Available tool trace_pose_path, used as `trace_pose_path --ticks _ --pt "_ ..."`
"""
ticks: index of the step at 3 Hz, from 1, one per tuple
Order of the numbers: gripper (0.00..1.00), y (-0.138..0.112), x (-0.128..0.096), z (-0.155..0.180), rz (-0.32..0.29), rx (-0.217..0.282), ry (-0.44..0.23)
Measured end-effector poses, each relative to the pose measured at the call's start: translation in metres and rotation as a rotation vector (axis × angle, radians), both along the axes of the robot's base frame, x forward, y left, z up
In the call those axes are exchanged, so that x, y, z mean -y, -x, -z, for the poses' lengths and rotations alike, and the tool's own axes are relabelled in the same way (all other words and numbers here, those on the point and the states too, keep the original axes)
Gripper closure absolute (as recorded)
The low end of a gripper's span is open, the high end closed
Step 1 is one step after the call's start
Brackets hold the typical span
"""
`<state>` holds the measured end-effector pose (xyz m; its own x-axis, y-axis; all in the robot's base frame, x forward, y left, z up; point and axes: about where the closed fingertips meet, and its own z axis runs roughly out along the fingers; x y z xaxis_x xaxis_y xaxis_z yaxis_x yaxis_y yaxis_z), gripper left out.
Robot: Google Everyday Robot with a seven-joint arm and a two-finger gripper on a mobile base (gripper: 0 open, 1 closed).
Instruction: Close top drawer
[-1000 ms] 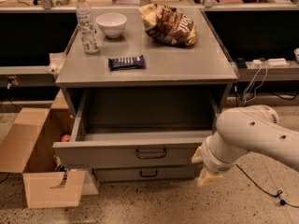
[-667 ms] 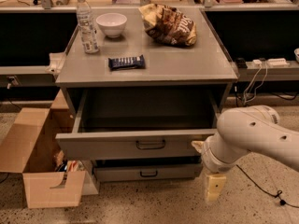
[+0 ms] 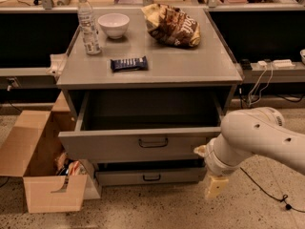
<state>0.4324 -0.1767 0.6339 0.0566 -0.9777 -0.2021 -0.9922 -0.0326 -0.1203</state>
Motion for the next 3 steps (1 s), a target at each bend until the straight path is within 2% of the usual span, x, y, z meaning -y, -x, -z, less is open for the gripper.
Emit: trace_pose_path --ticks 1,2,3 --pt "0.41 -0.025 -0.007 -0.003 -0.040 0.054 0.015" --pt "0.72 -0.073 -0.017 -0.012 -0.084 0.157 0.042" --pt "0.95 -0.102 -0.020 -0.015 -0.089 0.204 0.056"
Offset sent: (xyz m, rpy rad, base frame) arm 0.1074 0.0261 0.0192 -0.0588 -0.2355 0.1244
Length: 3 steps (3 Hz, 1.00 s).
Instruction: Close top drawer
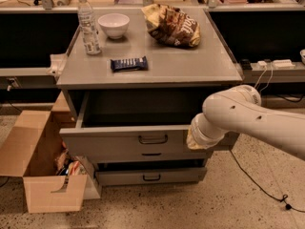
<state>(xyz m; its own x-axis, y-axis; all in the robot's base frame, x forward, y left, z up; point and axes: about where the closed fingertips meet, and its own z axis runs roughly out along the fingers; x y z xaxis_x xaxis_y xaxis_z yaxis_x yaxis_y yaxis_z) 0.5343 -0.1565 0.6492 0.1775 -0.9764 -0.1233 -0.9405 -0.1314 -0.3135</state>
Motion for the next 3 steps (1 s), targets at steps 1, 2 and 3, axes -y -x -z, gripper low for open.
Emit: trace_pose_path --ticks 1,2,3 --pt "0.93 -0.0012 -0.0003 -0.0005 -0.002 0.003 0.001" --pt "0.70 -0.0012 -0.0004 -0.0005 -0.002 0.003 0.001" --pt "0.46 -0.0012 -0.0004 -0.0005 -0.002 0.003 0.001"
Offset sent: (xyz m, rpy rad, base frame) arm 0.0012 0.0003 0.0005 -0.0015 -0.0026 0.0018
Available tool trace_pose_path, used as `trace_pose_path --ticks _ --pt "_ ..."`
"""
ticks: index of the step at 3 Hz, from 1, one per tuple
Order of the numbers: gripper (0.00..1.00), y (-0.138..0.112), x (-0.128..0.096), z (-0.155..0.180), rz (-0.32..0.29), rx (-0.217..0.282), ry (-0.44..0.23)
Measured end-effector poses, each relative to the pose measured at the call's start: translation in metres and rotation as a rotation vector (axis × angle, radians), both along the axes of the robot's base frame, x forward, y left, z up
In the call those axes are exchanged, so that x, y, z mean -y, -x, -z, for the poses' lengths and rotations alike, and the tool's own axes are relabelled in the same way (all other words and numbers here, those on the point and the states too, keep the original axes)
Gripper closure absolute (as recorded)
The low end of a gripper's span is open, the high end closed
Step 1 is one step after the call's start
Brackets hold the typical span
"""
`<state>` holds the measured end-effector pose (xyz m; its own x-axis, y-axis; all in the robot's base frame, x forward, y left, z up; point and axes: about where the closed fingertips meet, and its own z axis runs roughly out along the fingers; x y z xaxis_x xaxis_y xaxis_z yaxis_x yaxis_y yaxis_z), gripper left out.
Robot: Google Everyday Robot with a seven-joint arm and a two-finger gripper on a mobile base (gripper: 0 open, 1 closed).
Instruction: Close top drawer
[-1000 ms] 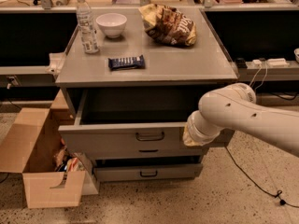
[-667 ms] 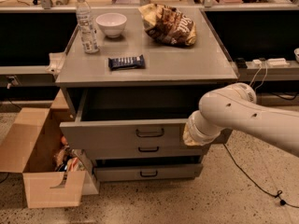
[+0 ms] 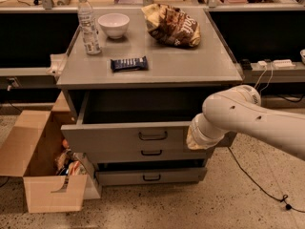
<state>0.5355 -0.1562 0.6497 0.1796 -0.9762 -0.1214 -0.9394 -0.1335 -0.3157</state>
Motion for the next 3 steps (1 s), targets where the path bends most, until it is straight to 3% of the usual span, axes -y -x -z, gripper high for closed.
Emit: trace_pose_path --ticks 2,3 --pt "0.00 0.0000 0.0000 0.0000 0.000 0.000 0.000" --pt "0.00 0.0000 0.0000 0.0000 0.000 0.000 0.000"
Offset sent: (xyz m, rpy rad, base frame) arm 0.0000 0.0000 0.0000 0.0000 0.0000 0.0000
